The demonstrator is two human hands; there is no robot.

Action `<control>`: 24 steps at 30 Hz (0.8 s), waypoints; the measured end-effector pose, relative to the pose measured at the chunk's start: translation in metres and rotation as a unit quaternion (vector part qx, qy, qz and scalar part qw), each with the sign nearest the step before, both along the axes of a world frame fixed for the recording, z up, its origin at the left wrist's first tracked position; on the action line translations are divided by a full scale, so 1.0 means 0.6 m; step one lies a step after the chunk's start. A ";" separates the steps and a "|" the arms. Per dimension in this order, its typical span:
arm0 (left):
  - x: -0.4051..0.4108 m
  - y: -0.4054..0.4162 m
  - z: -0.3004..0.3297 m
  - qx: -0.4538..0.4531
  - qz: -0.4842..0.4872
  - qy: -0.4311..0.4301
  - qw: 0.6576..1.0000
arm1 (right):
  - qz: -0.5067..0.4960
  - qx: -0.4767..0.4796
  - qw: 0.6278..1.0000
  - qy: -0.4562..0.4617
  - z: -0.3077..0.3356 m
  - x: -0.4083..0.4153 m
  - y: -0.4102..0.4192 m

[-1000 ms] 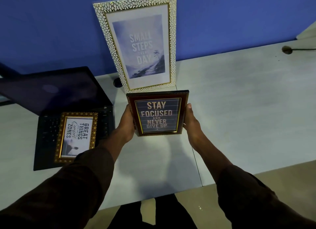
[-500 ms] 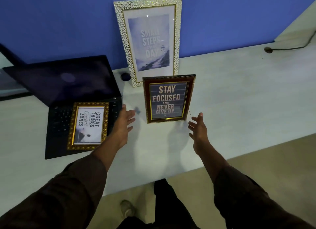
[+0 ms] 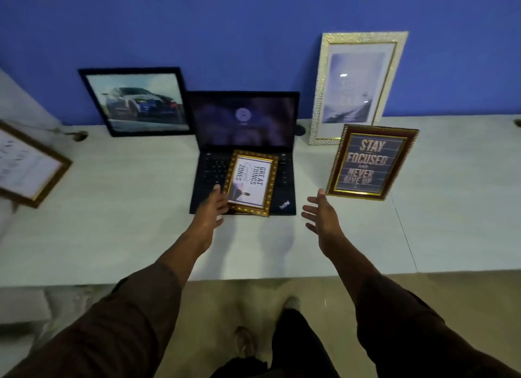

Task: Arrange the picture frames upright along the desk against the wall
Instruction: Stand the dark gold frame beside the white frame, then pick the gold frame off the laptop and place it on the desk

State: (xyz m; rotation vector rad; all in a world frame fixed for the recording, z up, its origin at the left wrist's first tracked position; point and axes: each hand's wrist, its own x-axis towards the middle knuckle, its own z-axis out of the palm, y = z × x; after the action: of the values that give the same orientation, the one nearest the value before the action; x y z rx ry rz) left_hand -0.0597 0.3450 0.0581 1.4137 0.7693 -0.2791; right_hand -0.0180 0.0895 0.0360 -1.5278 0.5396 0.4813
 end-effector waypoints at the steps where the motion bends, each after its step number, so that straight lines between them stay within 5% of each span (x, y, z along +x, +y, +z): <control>1: -0.005 0.014 0.000 0.003 0.009 0.004 1.000 | 0.012 -0.001 1.000 -0.001 0.002 0.002 0.014; 24: 0.138 0.020 -0.083 0.150 -0.068 0.113 0.980 | 0.153 -0.055 0.984 0.073 -0.153 0.154 0.117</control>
State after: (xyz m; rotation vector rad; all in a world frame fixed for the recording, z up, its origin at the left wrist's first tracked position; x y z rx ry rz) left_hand 0.0233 0.3570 0.0082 1.7441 0.9305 -0.4509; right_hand 0.0743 0.1596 -0.0557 -1.7003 0.4514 0.8160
